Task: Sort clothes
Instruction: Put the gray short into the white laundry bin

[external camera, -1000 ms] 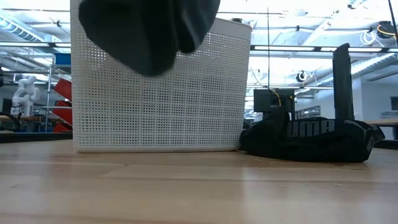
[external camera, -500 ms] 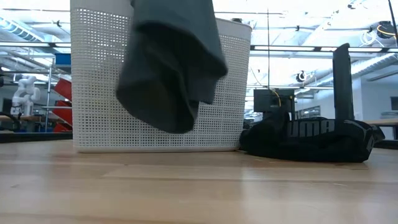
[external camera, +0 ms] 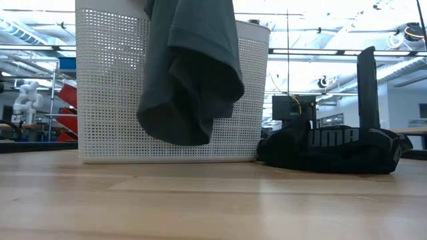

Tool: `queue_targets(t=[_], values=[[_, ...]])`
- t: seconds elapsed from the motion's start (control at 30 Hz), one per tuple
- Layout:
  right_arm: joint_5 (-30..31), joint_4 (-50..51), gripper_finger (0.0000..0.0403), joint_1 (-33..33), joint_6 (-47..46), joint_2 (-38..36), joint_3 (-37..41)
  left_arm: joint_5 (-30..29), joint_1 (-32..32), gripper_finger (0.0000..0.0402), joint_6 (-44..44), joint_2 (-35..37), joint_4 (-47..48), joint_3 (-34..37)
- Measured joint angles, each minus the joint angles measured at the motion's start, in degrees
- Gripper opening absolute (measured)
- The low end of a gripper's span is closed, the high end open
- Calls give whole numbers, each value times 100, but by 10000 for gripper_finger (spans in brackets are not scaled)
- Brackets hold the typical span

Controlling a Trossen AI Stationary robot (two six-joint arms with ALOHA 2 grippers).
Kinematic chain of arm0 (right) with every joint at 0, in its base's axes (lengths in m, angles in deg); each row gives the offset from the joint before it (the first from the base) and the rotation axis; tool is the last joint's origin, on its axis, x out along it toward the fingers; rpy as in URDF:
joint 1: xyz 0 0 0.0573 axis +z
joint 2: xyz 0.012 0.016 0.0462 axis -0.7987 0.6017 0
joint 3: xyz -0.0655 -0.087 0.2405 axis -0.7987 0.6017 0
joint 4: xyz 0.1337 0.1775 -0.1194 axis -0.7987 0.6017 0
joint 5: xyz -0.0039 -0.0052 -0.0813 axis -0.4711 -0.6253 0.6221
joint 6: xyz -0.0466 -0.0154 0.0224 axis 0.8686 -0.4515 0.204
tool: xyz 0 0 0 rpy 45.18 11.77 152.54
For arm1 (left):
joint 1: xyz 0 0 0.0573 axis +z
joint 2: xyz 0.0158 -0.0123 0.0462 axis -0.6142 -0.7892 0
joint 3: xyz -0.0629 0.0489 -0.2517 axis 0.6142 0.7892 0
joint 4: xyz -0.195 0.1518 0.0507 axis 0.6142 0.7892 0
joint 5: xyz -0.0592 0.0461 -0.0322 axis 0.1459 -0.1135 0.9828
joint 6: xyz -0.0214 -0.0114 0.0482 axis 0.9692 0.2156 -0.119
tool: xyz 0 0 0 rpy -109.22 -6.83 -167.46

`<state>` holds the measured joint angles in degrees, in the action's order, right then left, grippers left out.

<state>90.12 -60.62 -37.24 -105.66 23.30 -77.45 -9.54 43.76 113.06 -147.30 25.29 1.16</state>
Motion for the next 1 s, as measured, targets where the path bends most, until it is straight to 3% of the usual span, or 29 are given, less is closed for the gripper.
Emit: queue_targets(t=[0.3, 0.6, 0.9, 1.0], values=[[-64, 58, 207, -50, -96, 0, 0, -370, 42, 12, -55, -109, -25, 0], [-38, 779, 196, -194, -592, 3, 0, -562, 44, 12, -195, -212, -125, 0], [-221, 652, 113, -316, -537, 3, 0, -610, 44, 13, -203, -223, -108, 0], [-341, 646, 56, -342, -500, 3, 0, -623, 44, 16, -208, -221, -105, 0]])
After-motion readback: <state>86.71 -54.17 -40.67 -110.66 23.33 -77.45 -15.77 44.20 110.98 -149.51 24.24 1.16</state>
